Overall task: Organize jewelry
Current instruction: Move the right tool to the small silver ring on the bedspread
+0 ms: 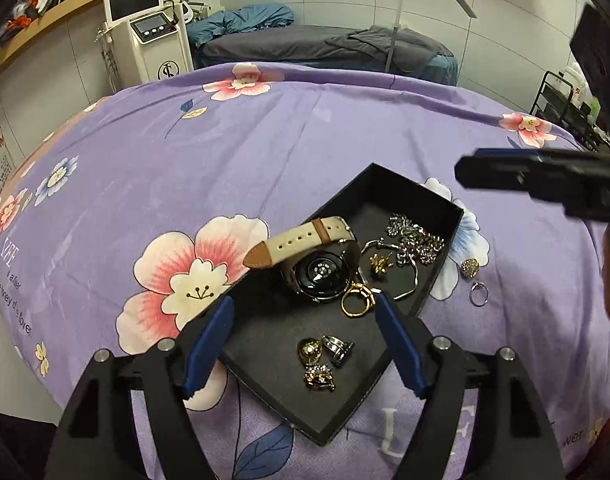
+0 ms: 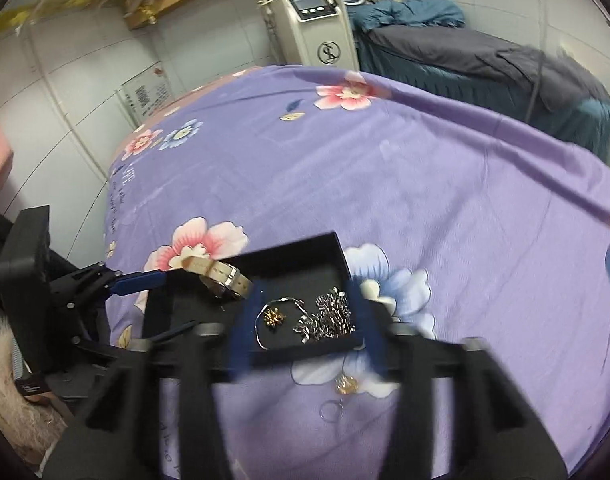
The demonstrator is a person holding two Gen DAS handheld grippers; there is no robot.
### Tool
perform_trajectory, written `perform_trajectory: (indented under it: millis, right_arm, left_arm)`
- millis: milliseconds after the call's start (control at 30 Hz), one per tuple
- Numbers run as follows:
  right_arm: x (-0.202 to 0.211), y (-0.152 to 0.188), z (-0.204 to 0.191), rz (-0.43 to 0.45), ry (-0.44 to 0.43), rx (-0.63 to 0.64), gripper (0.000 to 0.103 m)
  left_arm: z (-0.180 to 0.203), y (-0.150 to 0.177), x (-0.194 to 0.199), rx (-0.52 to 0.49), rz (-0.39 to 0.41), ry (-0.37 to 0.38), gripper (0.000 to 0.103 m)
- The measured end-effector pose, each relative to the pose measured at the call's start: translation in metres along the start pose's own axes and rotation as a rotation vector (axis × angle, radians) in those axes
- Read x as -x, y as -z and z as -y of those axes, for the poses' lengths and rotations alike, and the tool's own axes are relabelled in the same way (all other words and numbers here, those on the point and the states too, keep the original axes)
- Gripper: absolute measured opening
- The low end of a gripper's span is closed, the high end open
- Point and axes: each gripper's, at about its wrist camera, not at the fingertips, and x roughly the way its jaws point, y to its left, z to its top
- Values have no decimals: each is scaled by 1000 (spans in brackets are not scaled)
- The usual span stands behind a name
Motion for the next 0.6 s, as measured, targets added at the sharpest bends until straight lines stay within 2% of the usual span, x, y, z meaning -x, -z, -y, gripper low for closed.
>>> perform_trajectory:
  millis: [100, 167, 200, 267, 400, 467, 600]
  right_arm:
    - [1, 17, 10, 11, 22, -37, 68]
    - [-1, 29, 17, -14, 28, -52, 68]
    - [-1, 34, 20, -20, 36, -52, 68]
    - [-1, 44, 24, -34, 52, -52, 68]
    - [5, 63, 35, -55, 60, -73, 68]
    - [6, 71, 38, -62, 65, -73, 68]
    - [7, 84, 36, -82, 65, -45, 67]
  left_arm:
    - [6, 5, 1, -12, 10, -38, 88]
    - [12, 10, 7, -12, 33, -62, 89]
    - [15, 12, 10, -15, 41, -64, 96]
    - [21, 15, 15, -25, 51, -36, 97]
    - [38, 15, 25, -82, 82, -54, 97]
    - [46, 16, 31, -94, 99, -35, 97]
    - [54, 24, 39, -79, 125, -25, 96]
